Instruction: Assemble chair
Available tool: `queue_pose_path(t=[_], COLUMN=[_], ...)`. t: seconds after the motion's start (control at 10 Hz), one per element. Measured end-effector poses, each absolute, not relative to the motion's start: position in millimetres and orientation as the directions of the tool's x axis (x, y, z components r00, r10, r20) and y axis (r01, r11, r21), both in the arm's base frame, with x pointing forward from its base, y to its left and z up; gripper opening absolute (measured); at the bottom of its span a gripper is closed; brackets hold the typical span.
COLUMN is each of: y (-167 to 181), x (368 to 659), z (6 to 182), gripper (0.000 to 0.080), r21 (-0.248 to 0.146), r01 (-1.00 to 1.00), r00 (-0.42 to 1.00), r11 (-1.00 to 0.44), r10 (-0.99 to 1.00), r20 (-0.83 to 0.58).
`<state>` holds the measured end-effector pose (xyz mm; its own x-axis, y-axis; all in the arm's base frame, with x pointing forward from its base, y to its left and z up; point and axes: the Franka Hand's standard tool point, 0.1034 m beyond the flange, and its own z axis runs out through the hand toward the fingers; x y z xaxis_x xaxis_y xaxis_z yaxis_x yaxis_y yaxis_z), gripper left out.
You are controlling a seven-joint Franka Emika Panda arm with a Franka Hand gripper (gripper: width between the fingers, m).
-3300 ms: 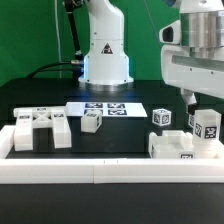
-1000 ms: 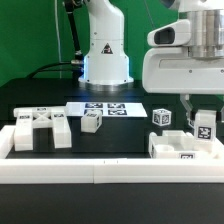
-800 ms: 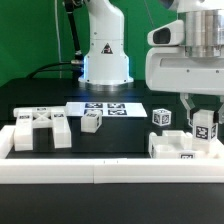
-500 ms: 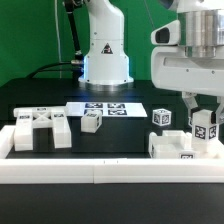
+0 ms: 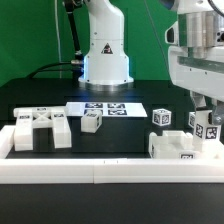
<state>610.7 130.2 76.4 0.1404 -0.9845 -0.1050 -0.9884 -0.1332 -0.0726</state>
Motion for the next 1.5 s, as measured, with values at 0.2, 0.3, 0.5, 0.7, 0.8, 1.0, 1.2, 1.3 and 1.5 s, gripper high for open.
queue_pose_path(t=[0.2,0.3,0.5,0.7,0.8,1.0,1.2,1.3,1.5], y=[130.2,130.4,131.1,132.5,133.5,133.2,133.6,133.0,131.1], x=[610.7,610.6,609.4,609.2,608.5,608.0,607.8,607.9,609.8], z=[76.3,76.3,76.2,77.0,76.4,75.2,75.3,76.1,77.9], gripper=[0.0290,0.0335,0.0611,0.0642,0.0648,0.0648,0.0648,0.0648,0.0648], r21=[-0.075,-0.078,-0.082,-0.095,-0.101,-0.108,-0.105,-0.098,-0.084], r01=[-0.985,-0.979,-0.947,-0.823,-0.760,-0.625,-0.461,-0.393,-0.224], r00=[0.160,0.196,0.318,0.567,0.649,0.780,0.887,0.919,0.974], r11=[-0.153,-0.189,-0.311,-0.560,-0.642,-0.773,-0.881,-0.914,-0.971], r10=[-0.982,-0.975,-0.943,-0.821,-0.759,-0.625,-0.462,-0.394,-0.226], r20=[-0.103,-0.101,-0.093,-0.065,-0.056,-0.037,-0.014,-0.009,0.011])
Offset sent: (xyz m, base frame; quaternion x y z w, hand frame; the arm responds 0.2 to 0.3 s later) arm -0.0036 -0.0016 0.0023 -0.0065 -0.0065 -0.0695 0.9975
